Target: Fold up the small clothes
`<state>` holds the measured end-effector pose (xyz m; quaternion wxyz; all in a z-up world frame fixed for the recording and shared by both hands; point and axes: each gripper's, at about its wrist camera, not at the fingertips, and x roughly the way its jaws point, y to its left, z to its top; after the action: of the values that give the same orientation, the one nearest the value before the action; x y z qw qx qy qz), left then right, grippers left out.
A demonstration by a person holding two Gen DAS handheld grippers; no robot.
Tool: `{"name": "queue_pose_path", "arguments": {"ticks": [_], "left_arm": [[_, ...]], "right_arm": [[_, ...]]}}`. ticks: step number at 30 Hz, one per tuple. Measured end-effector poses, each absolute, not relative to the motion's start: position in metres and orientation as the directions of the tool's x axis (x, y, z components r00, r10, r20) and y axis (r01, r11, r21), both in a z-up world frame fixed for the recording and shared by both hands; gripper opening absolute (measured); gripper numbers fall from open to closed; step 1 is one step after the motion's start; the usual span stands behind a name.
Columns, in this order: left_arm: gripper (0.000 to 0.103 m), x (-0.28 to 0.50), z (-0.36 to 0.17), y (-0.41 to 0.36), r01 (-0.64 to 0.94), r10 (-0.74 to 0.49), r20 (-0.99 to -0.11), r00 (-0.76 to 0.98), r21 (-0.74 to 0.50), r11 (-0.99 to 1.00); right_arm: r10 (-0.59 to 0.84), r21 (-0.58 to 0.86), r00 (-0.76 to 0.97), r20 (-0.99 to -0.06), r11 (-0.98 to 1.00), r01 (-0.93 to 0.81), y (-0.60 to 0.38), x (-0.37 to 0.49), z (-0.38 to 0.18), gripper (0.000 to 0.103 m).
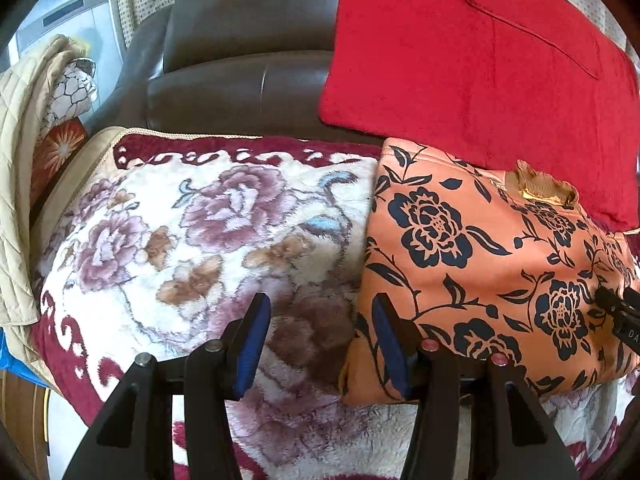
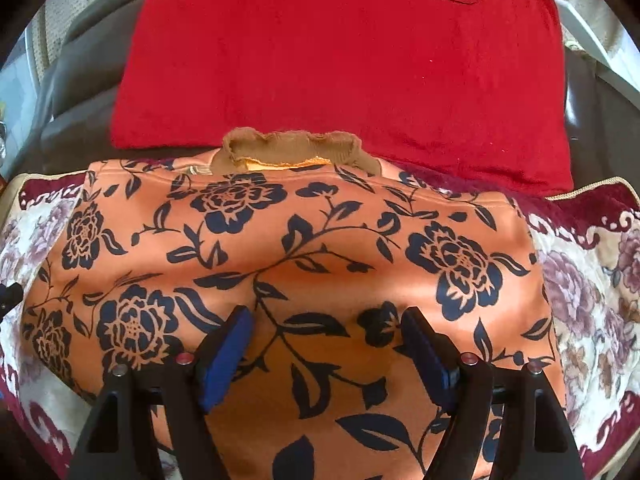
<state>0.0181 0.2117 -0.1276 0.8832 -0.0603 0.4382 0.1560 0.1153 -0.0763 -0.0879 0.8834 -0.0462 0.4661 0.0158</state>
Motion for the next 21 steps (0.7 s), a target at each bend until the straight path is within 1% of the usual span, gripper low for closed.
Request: {"name": "queue_pose_path", "arguments": {"ticks": [9, 14, 21], "left_arm": [[0.054, 0.015, -0.128, 0.206, -0.322, 0.219, -0.798, 0.562, 0.033, 0.946], [0.054, 0.013, -0.128, 0.206, -0.324, 0.222, -0.8, 0.557, 0.036, 0.945], [0.054, 0.013, -0.13, 0.205, -0.321, 0.219, -0.804, 0.553, 0.038, 0.946]], "right_arm": [[-0.068, -0.142, 0.614, -0.786, 0.987, -0.073, -0.071, 0.104, -0.076, 0.08], [-0.08, -0.162, 0.63, -0.773, 0.984, -0.074, -0.07, 0.103, -0.074, 0.08], [-0.074, -0.157, 0.624, -0.778, 0.984, -0.079, -0.069, 0.102, -0.076, 0.08]]}}
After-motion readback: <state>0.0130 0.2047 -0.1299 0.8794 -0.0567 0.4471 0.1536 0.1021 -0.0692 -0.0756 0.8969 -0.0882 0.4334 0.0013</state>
